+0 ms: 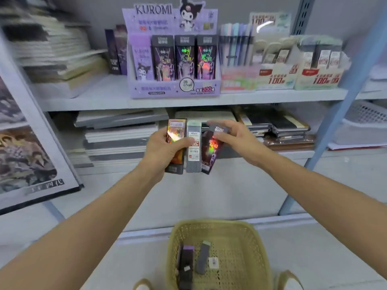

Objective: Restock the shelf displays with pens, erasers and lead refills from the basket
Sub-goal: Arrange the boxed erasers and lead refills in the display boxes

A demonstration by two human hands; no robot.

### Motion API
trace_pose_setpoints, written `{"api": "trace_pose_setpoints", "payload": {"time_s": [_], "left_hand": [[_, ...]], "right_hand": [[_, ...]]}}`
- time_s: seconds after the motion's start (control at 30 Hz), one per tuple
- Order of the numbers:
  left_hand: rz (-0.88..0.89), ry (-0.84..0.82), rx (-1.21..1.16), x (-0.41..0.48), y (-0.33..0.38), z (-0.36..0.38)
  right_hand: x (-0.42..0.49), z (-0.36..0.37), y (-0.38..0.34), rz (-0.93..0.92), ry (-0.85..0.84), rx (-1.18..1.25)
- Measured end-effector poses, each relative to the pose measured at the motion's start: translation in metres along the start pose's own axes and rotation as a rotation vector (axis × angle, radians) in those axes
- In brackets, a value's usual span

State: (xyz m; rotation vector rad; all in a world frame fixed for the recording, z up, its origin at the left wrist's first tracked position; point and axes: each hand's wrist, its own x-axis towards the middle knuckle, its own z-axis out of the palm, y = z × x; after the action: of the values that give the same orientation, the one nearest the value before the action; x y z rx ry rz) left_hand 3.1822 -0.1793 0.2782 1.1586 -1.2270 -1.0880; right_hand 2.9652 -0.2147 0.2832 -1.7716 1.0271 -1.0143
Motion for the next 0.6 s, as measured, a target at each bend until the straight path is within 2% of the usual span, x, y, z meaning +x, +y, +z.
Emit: {"api": "trace_pose_setpoints", "payload": {"time_s": [0.17,0.33,0.4,0.6], "left_hand": [[0.184,0.14,-0.029,0.01,0.078,-0.042],[0.205,0.196,-0.064,0.022,0.112,-0.064],[0.199,0.202,-0.059,0.028,0.117,-0.068],[0.178,0.206,-0.098,0.042,0.121,-0.07]], "right_hand": [[0.038,-0.023,-0.091,-0.27,0.11,-0.009],[0.074,-0.042,-0.153,-0.454,0.267,-0.012],[0.088,-0.046,-0.166,-0.458,0.299,-0.085],[0.112,-0.036,-0.173,-0.451,0.219,-0.466]]}}
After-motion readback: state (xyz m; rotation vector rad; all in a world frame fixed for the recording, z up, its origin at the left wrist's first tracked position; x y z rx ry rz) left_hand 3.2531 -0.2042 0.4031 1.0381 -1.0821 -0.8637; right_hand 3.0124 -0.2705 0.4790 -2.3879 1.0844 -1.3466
